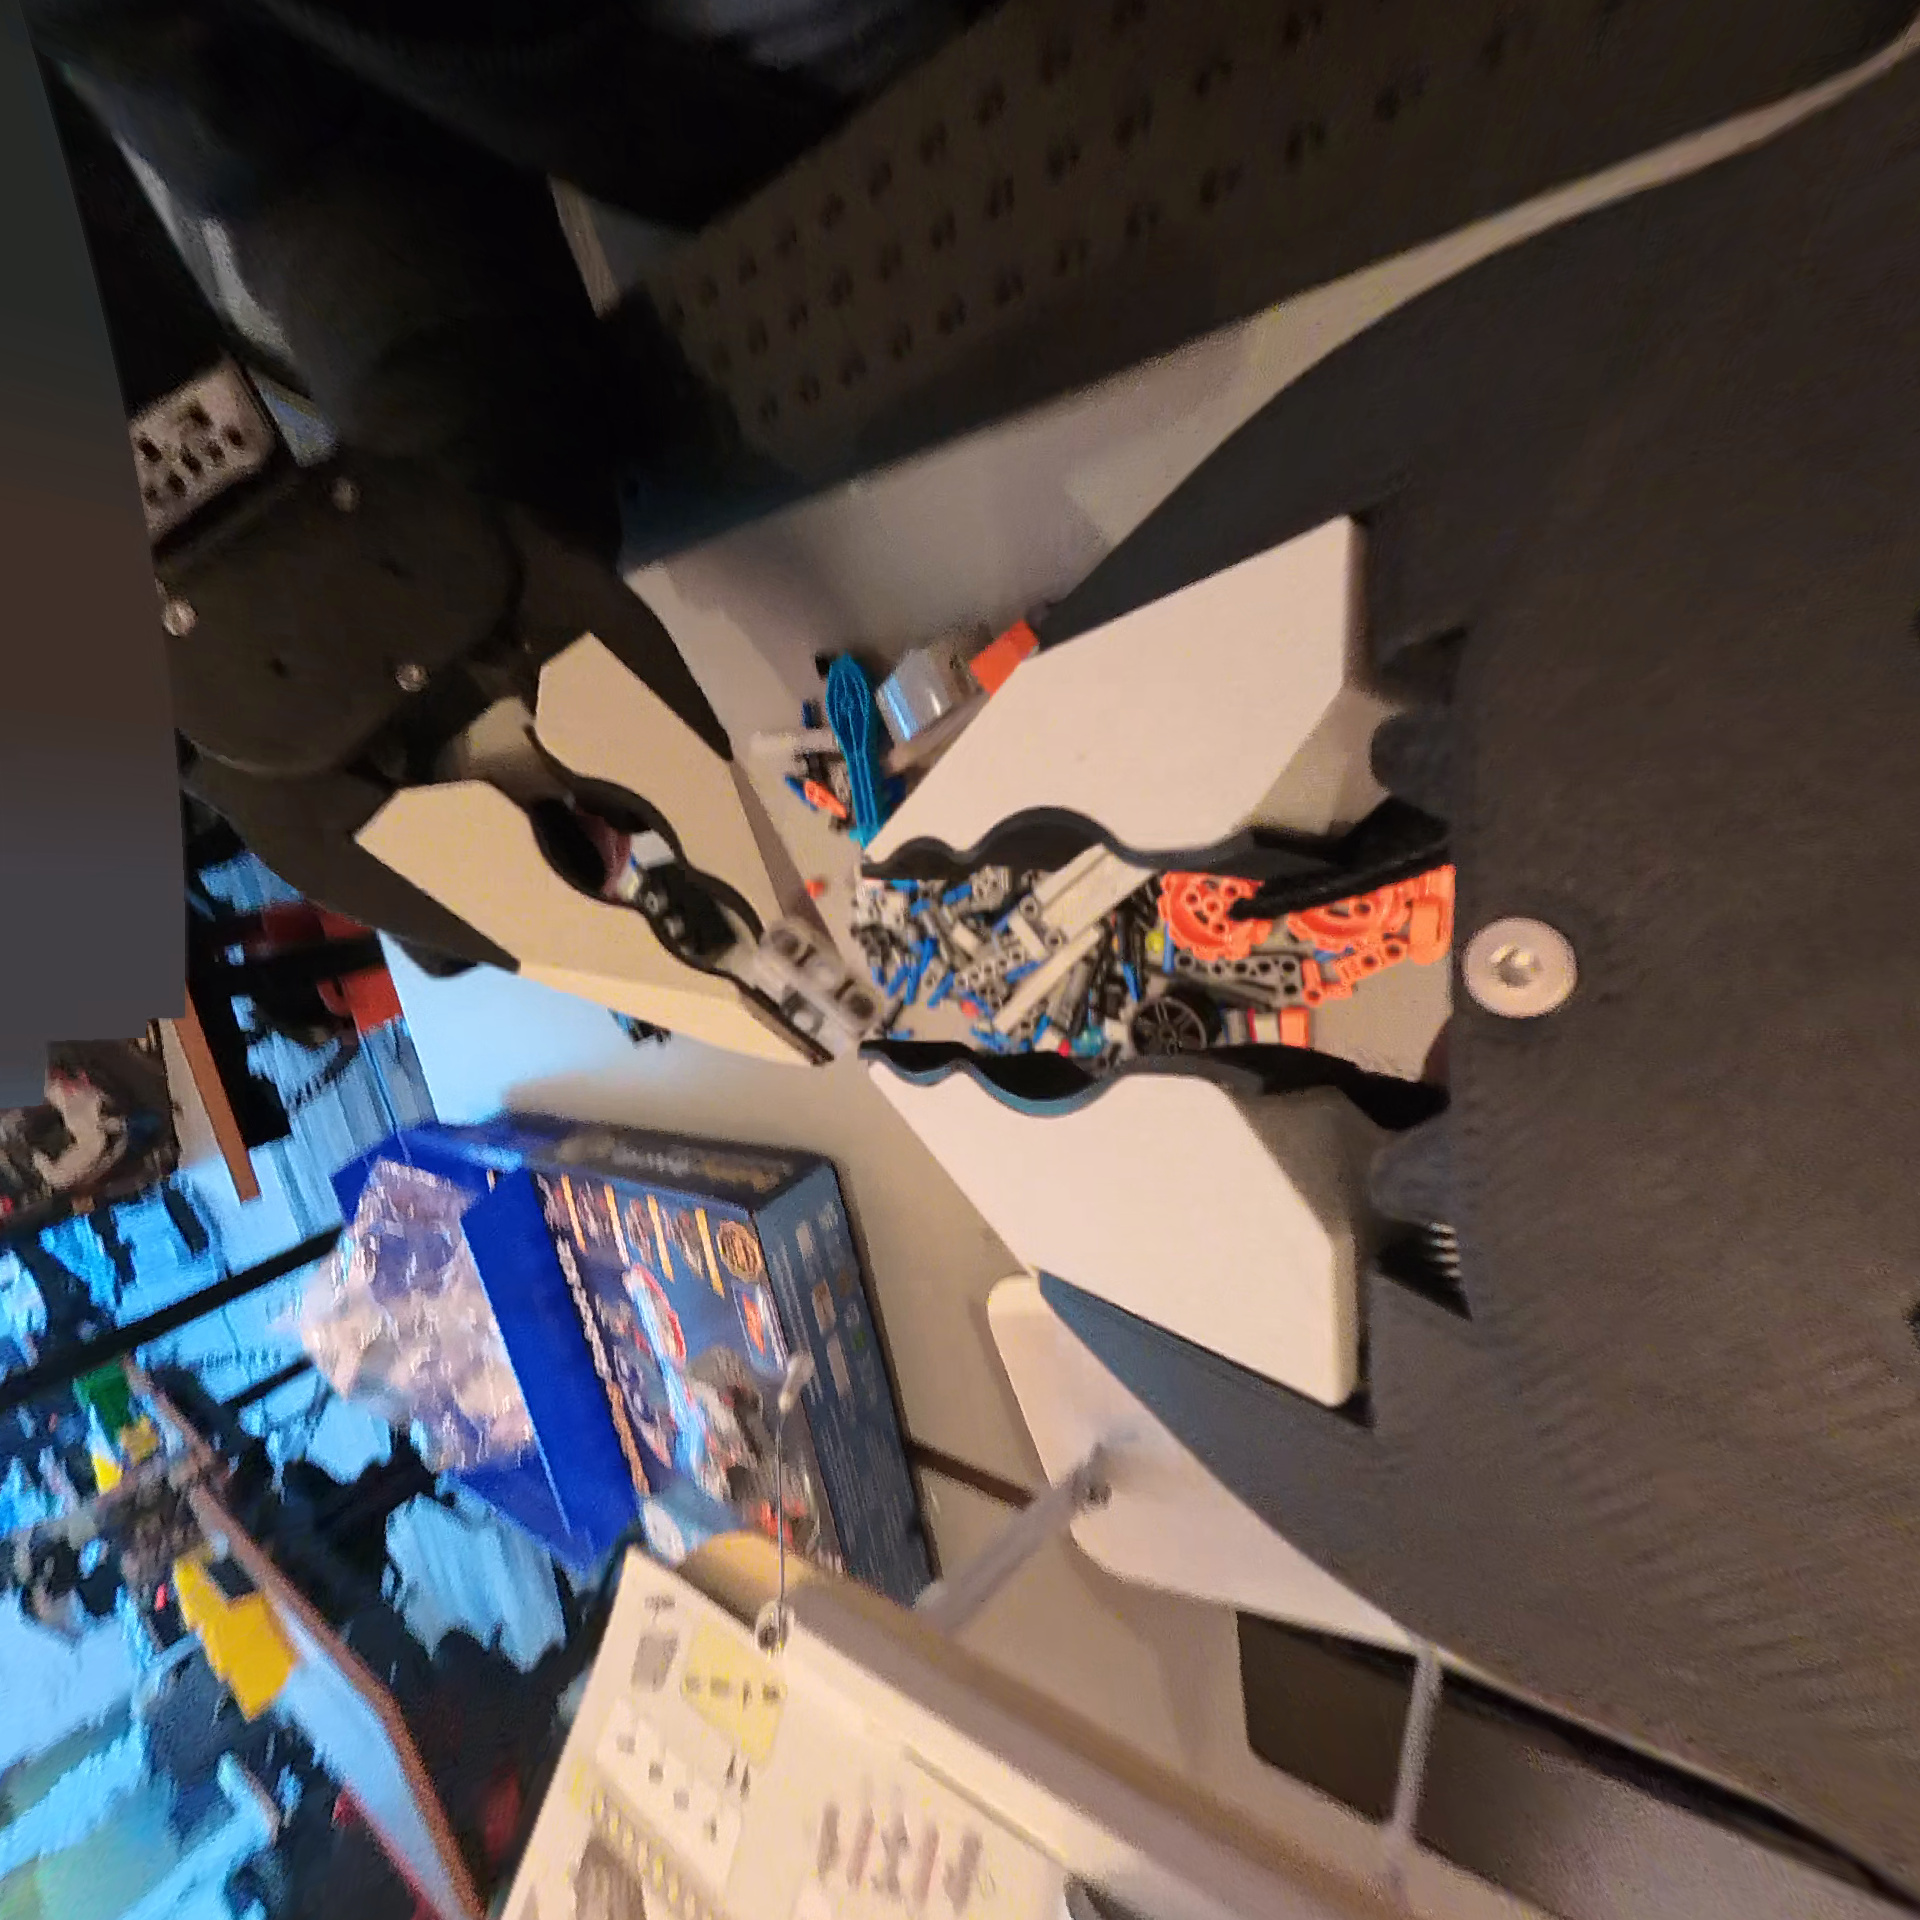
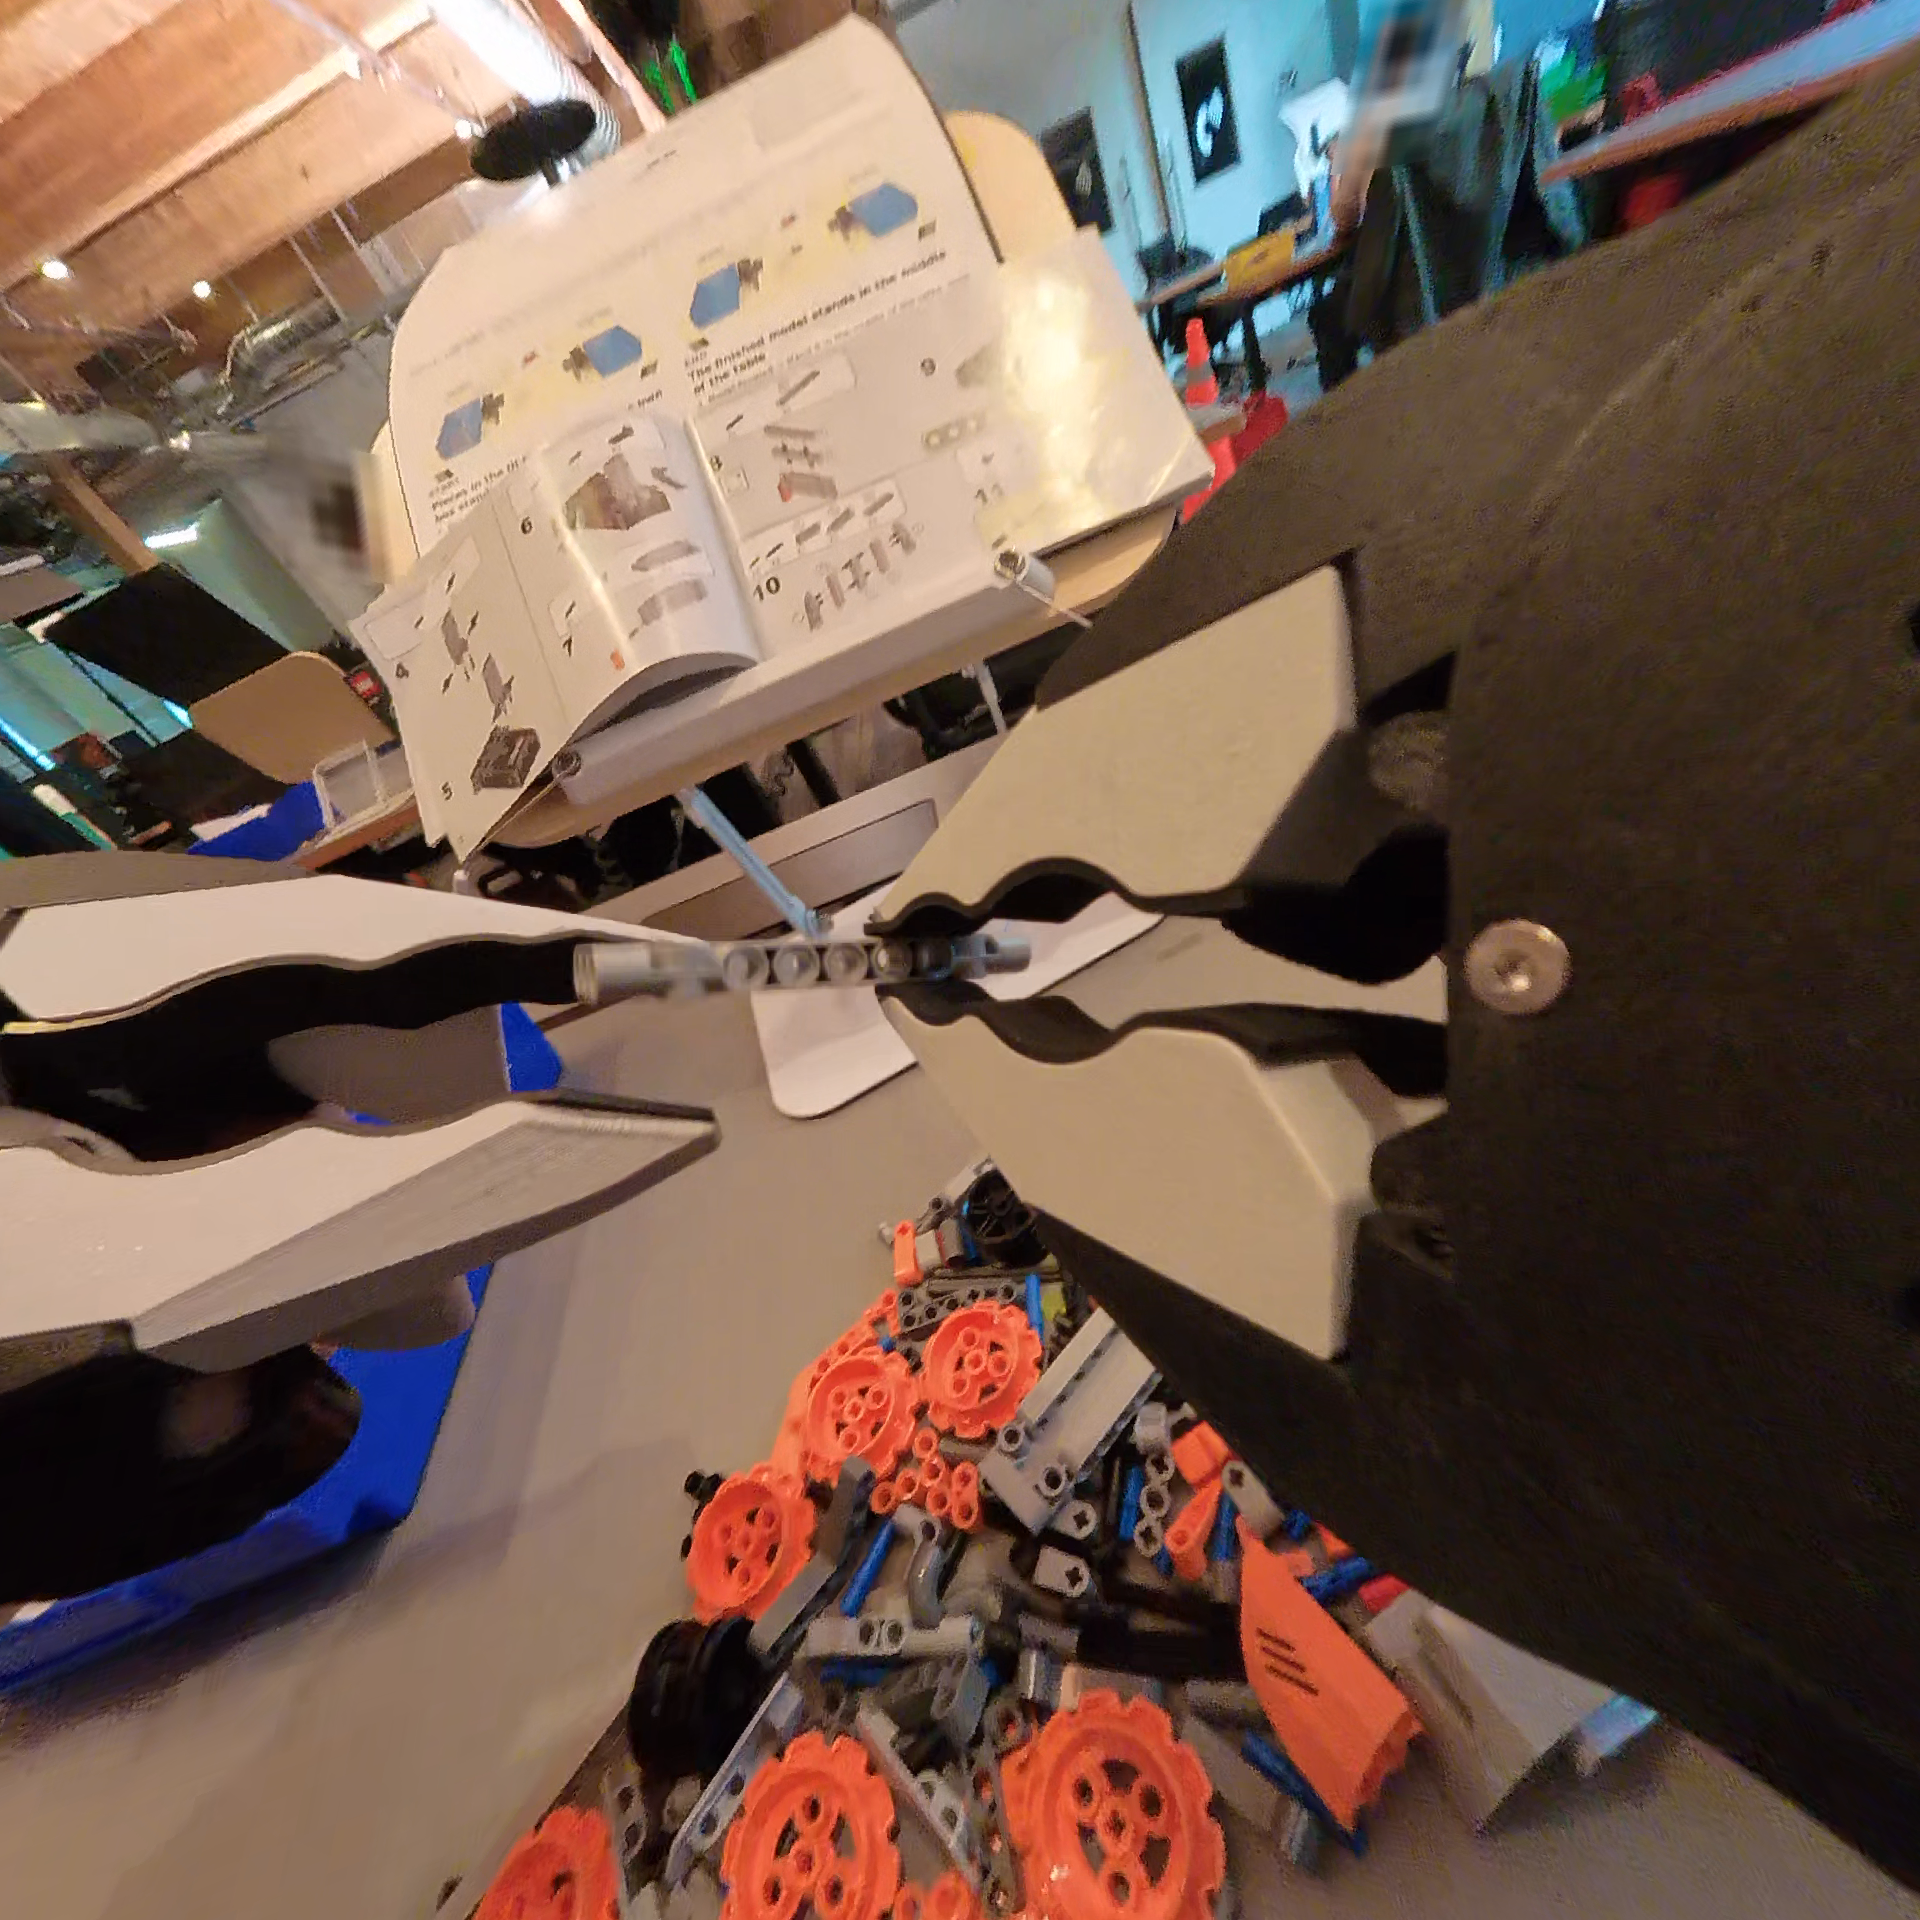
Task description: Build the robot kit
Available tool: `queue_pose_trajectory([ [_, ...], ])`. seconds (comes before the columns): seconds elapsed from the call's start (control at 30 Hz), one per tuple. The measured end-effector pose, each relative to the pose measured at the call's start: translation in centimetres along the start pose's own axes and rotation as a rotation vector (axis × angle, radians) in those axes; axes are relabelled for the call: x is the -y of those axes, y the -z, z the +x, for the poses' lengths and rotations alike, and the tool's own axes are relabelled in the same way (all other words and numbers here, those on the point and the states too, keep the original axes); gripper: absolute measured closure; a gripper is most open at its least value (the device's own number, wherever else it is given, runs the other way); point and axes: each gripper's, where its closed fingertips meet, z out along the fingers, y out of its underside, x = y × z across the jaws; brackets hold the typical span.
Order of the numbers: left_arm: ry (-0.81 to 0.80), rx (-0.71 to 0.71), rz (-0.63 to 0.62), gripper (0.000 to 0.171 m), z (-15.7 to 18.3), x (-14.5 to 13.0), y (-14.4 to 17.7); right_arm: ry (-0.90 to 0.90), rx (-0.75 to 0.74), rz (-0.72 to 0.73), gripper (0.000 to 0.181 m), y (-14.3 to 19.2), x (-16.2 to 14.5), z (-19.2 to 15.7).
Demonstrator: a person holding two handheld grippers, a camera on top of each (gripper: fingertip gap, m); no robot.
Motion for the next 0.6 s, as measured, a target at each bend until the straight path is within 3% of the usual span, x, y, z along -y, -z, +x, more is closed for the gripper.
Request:
queue_pose_trajectory([
  [0.13,-0.07,0.129,-0.031,0.162,-0.7,-0.3,-0.6,0.033,0.001,-0.022,0.176,0.0,-0.4,-0.3],
  [0.3,-0.019,0.121,-0.039,0.168,-0.2,-0.3,-1.5,-0.083,0.115,0.005,0.176,1.1,-1.1,-0.9],
  [0.43,-0.024,0.137,-0.085,0.161,0.3,-0.5,-2.4,-0.262,0.258,-0.038,0.176,4.9,-3.9,0.0],
  [0.6,-0.015,0.137,-0.139,0.162,1.8,-1.4,-4.7,-0.366,0.396,-0.256,0.176,11.6,-10.0,0.1],
])
